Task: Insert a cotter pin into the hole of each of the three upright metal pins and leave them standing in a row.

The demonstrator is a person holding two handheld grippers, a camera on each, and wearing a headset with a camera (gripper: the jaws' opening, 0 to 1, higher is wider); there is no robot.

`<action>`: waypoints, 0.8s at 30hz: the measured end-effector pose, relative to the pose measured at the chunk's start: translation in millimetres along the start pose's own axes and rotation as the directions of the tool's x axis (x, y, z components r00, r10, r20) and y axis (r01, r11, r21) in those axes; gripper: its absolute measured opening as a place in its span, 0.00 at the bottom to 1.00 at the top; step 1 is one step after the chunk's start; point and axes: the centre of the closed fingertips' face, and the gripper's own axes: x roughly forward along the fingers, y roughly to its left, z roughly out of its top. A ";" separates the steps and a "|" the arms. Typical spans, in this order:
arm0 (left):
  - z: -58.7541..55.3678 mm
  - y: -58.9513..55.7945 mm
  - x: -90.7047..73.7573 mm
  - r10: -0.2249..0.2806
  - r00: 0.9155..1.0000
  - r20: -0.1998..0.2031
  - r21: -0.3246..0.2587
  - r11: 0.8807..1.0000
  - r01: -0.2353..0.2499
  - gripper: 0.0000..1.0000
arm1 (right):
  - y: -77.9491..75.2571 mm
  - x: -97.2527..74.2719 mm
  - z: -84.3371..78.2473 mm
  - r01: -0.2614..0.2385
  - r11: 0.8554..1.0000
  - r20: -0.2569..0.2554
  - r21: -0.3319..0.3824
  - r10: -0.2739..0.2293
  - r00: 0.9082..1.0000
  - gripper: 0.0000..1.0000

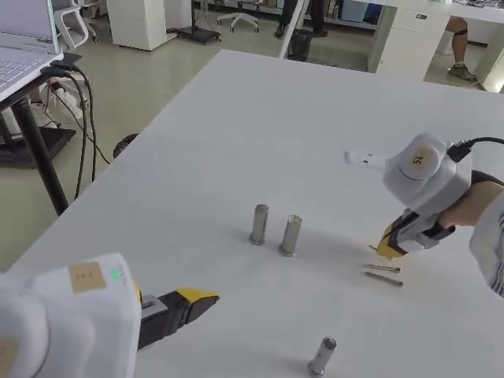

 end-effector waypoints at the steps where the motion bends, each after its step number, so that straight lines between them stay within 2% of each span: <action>1: 0.5 -0.1 0.4 -0.001 1.000 0.000 0.002 1.000 0.001 0.91 | -0.7 -1.4 0.3 0.004 1.000 0.007 0.003 -0.004 1.000 0.00; 5: 1.8 -1.9 2.4 -0.012 1.000 -0.006 0.021 1.000 0.012 0.91 | -5.2 -7.2 -2.2 0.039 0.999 0.016 -0.011 -0.039 0.999 0.00; 13: 5.1 -0.1 5.5 0.002 1.000 -0.001 0.029 1.000 -0.002 0.92 | -2.8 -27.2 12.4 0.097 0.994 0.064 -0.052 -0.094 0.994 0.00; 15: 6.8 -0.9 5.7 -0.003 1.000 0.010 0.020 1.000 0.003 0.92 | -1.3 -31.9 17.7 0.121 0.989 0.073 -0.084 -0.115 0.991 0.00; 19: 8.8 -0.4 5.4 -0.003 1.000 0.017 0.019 1.000 0.003 0.91 | 4.2 -40.0 28.0 0.142 0.986 0.104 -0.085 -0.133 0.986 0.00; 24: 12.1 2.5 4.5 -0.004 1.000 0.020 0.029 1.000 0.004 0.91 | 9.9 -48.4 36.9 0.185 0.976 0.143 -0.118 -0.167 0.975 0.00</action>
